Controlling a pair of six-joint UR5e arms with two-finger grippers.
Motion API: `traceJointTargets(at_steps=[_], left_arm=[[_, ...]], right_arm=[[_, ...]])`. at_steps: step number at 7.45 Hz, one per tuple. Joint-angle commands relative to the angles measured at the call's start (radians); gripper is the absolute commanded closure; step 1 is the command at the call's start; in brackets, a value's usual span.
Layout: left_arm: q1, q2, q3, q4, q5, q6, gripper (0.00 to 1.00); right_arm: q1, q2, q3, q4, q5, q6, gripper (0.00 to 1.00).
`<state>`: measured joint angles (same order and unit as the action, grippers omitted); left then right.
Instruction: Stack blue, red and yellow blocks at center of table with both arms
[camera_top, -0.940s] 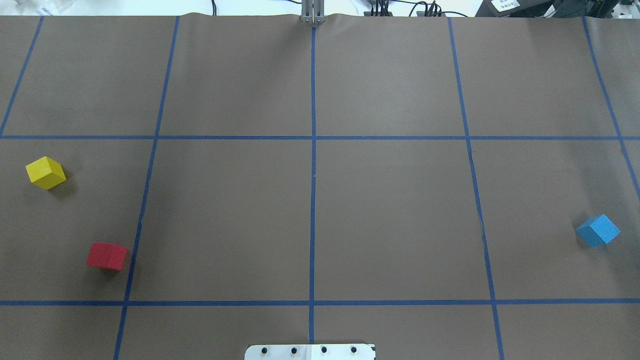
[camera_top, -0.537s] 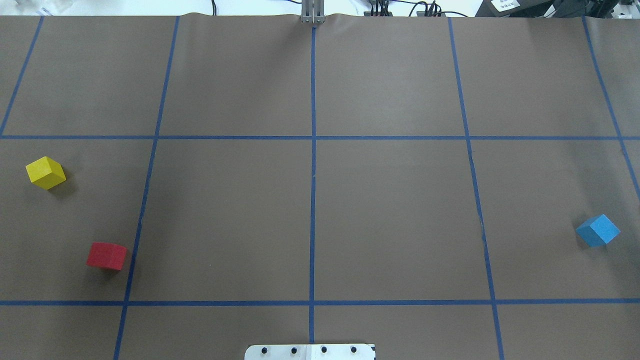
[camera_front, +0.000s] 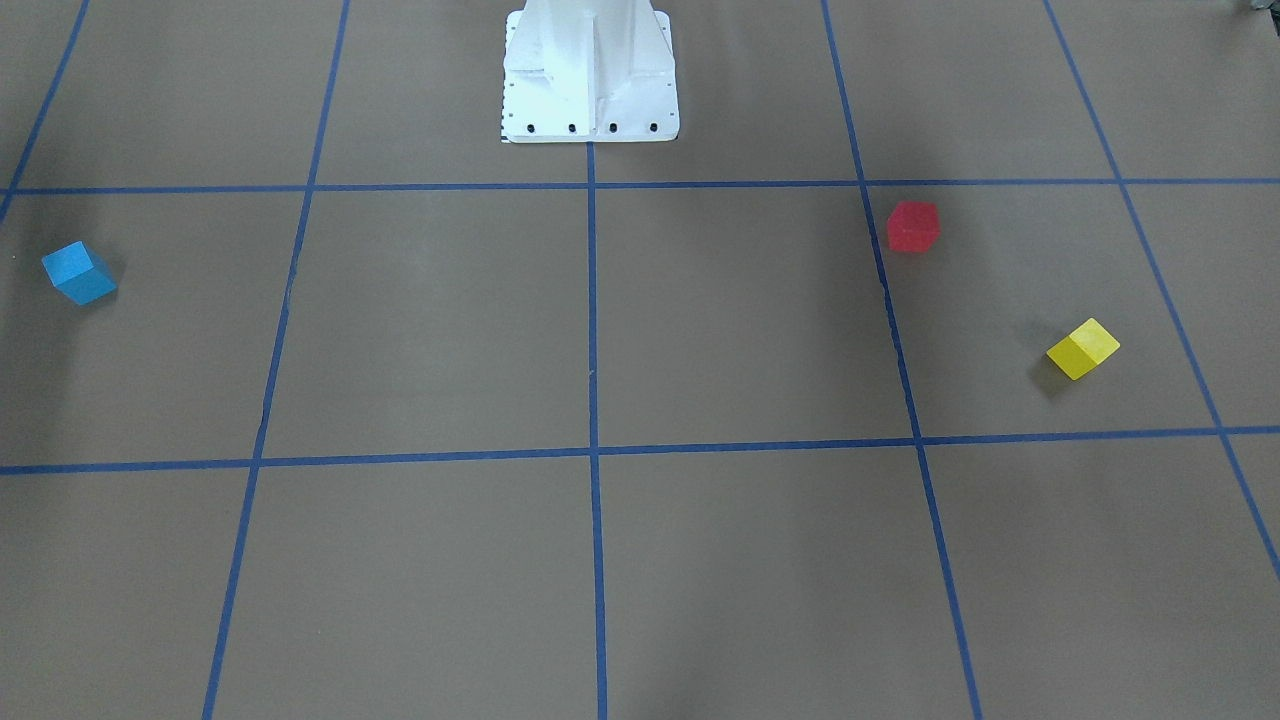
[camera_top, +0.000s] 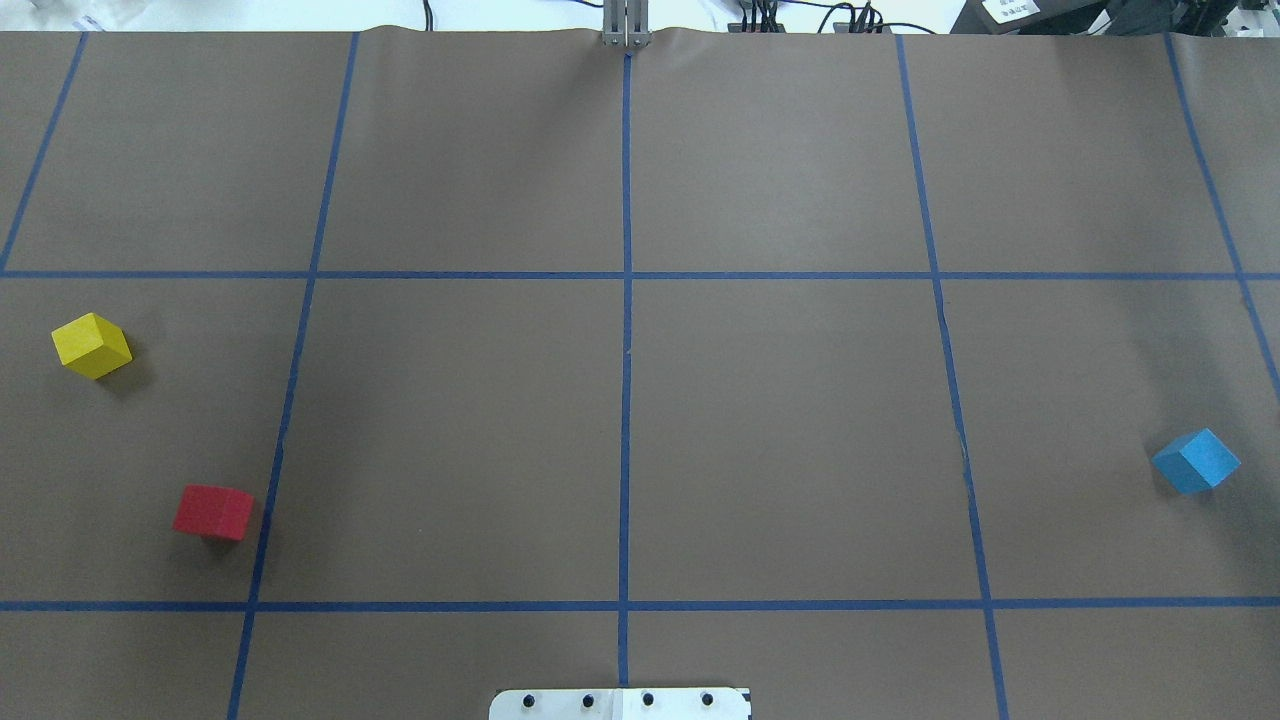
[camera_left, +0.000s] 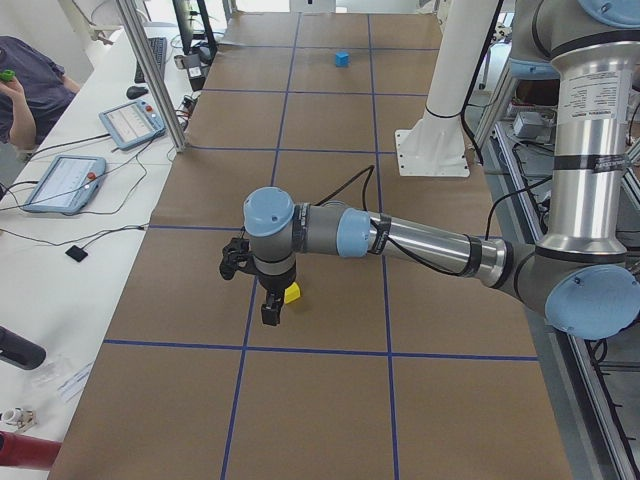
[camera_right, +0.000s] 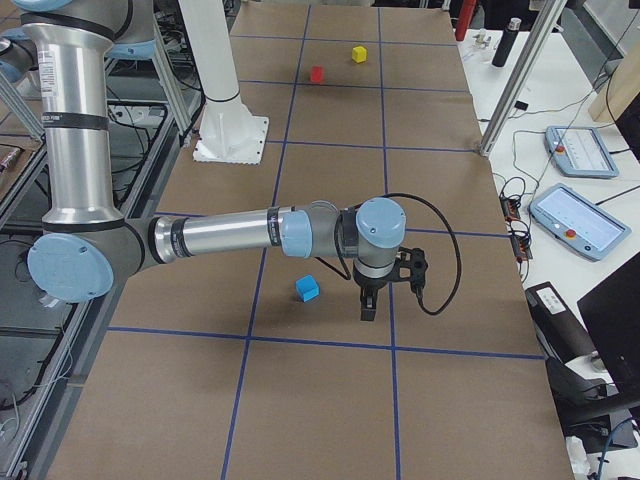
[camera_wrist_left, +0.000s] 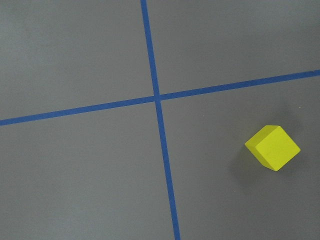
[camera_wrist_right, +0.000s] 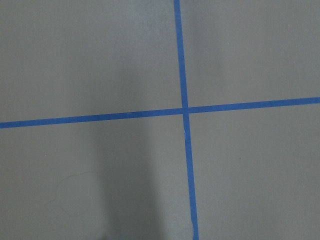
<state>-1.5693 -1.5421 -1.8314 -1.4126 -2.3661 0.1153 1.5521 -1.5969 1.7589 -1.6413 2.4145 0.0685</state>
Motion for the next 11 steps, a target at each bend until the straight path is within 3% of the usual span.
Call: traceJointTargets(at_steps=[1, 3, 6, 11], left_arm=[[0.000, 0.004, -0.008, 0.004, -0.100, -0.002, 0.00], [0.000, 0.004, -0.008, 0.003, -0.108, 0.000, 0.00], [0.000, 0.002, -0.006, 0.000, -0.107, 0.000, 0.00], [0.000, 0.002, 0.000, -0.002, -0.107, 0.000, 0.00]], right_arm=[[-0.093, -0.169, 0.050, 0.277, 0.009, -0.027, 0.01], [-0.205, -0.292, 0.047, 0.481, -0.005, -0.029, 0.01], [-0.395, -0.279, 0.051, 0.485, -0.041, -0.013, 0.01], [-0.563, -0.250, 0.039, 0.483, -0.112, 0.077, 0.01]])
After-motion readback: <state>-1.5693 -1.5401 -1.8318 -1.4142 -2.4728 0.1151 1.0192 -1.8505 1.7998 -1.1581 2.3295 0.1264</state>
